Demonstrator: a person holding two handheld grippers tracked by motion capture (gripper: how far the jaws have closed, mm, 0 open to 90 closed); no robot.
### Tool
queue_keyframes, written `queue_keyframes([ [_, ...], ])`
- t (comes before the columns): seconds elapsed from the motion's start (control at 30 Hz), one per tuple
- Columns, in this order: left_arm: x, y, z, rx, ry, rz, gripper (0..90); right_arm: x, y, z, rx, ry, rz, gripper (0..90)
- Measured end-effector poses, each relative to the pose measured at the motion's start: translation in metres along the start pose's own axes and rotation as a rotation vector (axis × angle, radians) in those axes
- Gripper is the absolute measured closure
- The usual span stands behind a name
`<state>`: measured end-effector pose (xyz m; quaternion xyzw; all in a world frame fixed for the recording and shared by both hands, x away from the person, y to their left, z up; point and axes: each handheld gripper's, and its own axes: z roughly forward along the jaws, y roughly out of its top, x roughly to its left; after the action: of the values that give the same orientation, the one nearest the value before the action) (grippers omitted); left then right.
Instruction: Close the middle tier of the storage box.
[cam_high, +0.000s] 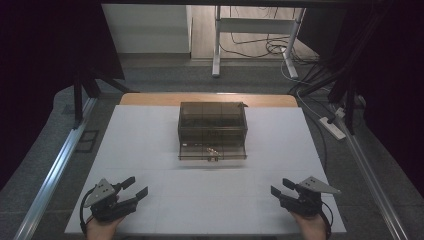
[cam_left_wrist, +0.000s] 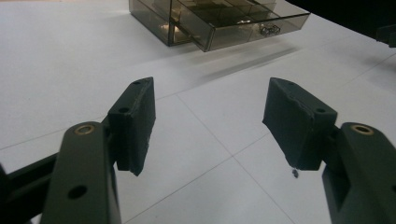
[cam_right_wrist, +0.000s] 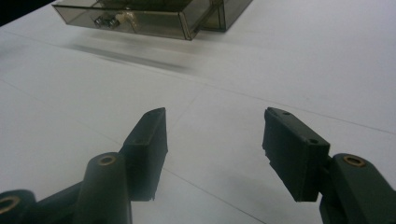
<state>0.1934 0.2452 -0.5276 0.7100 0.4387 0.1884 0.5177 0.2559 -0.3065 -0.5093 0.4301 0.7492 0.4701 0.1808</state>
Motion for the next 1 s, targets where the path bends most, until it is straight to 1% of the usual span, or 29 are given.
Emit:
queue_keyframes([
  [0.07, -0.001, 0.001, 0.001, 0.003, -0.003, 0.003, 35.9, 0.001, 0.000, 0.000, -0.008, 0.002, -0.004, 39.7],
  [0.13, -0.002, 0.002, 0.001, 0.005, -0.007, -0.001, 36.6, 0.003, 0.000, 0.001, -0.005, 0.010, -0.007, 39.4],
  [0.27, -0.005, 0.003, -0.001, -0.007, -0.014, 0.002, 37.7, 0.007, 0.001, 0.003, -0.003, 0.009, -0.026, 39.0],
  [0.4, -0.005, 0.003, 0.000, -0.009, -0.019, -0.001, 38.1, 0.011, 0.002, 0.004, -0.011, 0.025, -0.035, 39.0],
  [0.53, -0.007, 0.005, 0.004, -0.008, -0.029, 0.001, 37.9, 0.015, 0.003, 0.006, -0.013, 0.039, -0.043, 39.1],
  [0.67, -0.010, 0.006, 0.011, 0.012, -0.043, 0.012, 37.1, 0.019, 0.003, 0.008, -0.009, 0.054, -0.054, 39.1],
  [0.87, -0.014, 0.009, 0.017, 0.012, -0.056, 0.025, 37.6, 0.023, 0.004, 0.011, -0.019, 0.064, -0.062, 39.1],
  [1.0, -0.016, 0.010, 0.020, 0.011, -0.061, 0.025, 37.6, 0.026, 0.005, 0.015, -0.015, 0.076, -0.068, 39.1],
])
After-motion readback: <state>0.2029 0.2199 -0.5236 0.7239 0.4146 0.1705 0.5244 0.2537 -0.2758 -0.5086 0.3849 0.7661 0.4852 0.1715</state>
